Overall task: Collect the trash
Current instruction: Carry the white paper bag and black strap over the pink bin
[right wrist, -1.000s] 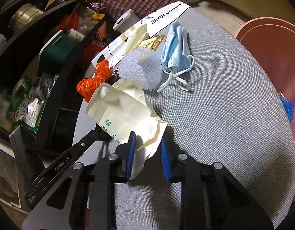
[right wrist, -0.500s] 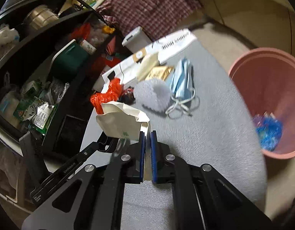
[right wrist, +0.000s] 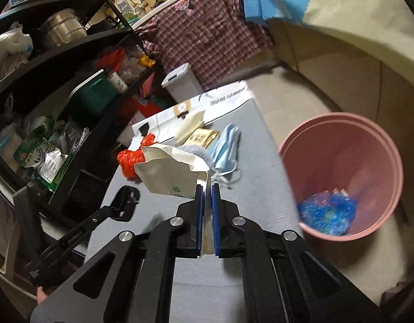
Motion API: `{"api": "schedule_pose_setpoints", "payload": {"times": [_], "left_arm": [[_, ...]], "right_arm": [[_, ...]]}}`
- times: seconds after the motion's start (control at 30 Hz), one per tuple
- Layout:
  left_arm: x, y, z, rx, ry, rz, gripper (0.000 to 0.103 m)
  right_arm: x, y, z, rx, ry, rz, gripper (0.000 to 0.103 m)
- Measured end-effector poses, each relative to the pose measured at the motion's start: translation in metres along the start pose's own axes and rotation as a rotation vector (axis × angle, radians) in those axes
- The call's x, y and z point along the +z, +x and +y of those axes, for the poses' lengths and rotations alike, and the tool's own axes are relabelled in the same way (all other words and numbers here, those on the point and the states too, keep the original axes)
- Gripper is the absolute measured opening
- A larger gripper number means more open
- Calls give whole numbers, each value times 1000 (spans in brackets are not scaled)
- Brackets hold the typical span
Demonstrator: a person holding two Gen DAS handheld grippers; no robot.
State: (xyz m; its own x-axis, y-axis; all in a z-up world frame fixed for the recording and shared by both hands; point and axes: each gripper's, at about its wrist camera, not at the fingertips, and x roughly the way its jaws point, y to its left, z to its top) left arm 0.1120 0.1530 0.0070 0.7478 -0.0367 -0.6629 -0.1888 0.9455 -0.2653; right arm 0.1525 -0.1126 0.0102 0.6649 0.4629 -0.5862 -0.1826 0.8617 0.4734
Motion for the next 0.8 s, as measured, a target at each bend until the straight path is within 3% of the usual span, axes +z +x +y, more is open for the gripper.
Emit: {"api": "schedule_pose_setpoints", "payload": {"times": [0.57,0.8], "left_arm": [[-14,-37,-33,-34,77,-54,2],[-26,-45,-56,-51,134,-62,2]], "right_arm": [[4,-65,-8,-122,-158,-140,7],[2,-69,-21,-158,-211,-168,7]]}}
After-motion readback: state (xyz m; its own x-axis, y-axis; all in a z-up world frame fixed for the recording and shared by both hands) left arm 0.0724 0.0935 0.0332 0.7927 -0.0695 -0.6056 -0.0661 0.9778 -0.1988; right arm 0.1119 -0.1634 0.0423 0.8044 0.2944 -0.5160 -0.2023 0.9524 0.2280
